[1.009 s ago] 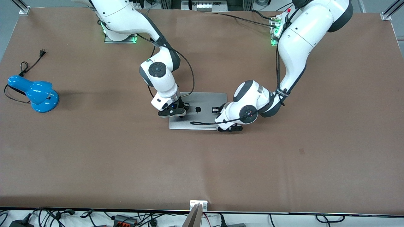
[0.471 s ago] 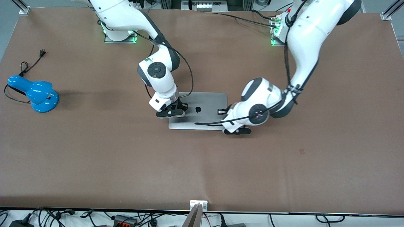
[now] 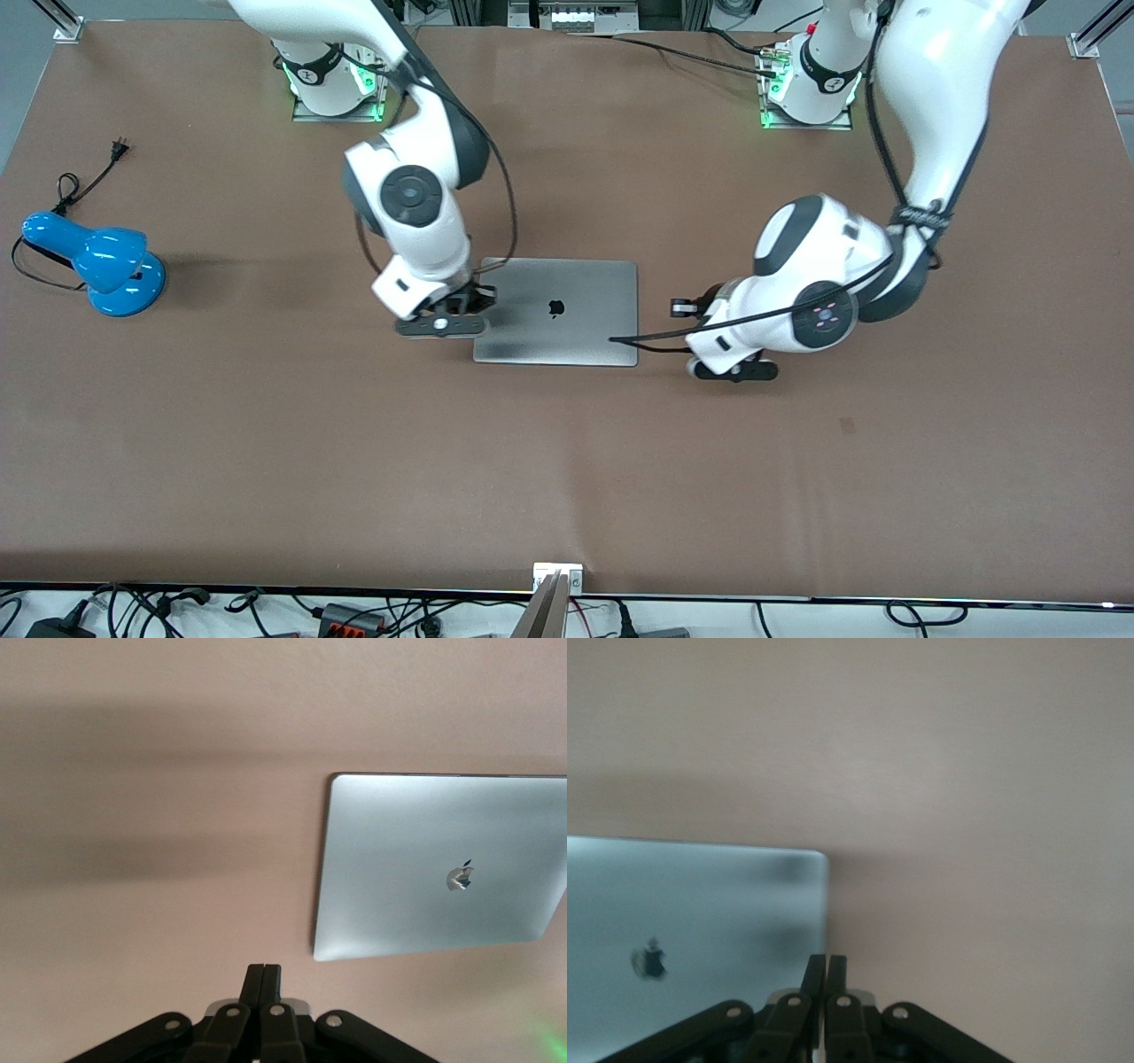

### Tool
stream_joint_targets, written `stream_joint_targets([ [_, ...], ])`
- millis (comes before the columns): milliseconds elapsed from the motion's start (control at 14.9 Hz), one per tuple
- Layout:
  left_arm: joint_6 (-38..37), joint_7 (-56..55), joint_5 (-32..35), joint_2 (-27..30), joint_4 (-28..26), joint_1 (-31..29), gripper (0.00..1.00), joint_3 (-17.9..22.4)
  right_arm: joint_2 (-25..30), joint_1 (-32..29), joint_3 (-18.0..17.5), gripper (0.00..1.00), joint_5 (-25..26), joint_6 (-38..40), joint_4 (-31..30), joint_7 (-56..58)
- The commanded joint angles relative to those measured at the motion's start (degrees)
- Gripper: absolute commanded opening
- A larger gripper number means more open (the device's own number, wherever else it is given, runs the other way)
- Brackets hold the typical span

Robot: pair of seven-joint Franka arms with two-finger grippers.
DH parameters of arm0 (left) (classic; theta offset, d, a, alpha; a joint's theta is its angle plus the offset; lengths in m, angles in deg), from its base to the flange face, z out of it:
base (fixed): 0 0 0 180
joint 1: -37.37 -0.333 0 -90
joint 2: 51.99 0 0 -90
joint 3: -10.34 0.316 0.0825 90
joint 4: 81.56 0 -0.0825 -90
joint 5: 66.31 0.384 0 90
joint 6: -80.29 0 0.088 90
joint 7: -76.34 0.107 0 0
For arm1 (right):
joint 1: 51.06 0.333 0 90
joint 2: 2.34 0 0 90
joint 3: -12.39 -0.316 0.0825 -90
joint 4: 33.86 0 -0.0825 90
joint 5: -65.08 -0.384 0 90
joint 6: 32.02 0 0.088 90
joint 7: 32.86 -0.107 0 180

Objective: Close laptop with both arms from behind

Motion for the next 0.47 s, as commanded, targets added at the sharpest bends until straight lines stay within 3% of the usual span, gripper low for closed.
stream_joint_targets([
  [0, -4.6, 3.3, 1.4, 6.1, -1.4, -3.8, 0.01, -0.2, 0.4, -3.1, -0.7, 0.6, -0.5, 13.6, 7.8, 4.5],
  [135, -8.9, 5.8, 1.4, 9.6, -1.1, -6.4, 0.01, -0.2, 3.6, -4.9, -0.5, 1.0, -3.3, 17.1, 8.7, 9.9],
  [404, -14.2, 10.1, 1.1, 17.9, -1.2, -9.5, 0.01, 2.5, 10.7, -11.4, -0.2, 1.0, -6.0, 28.4, 8.8, 15.4],
])
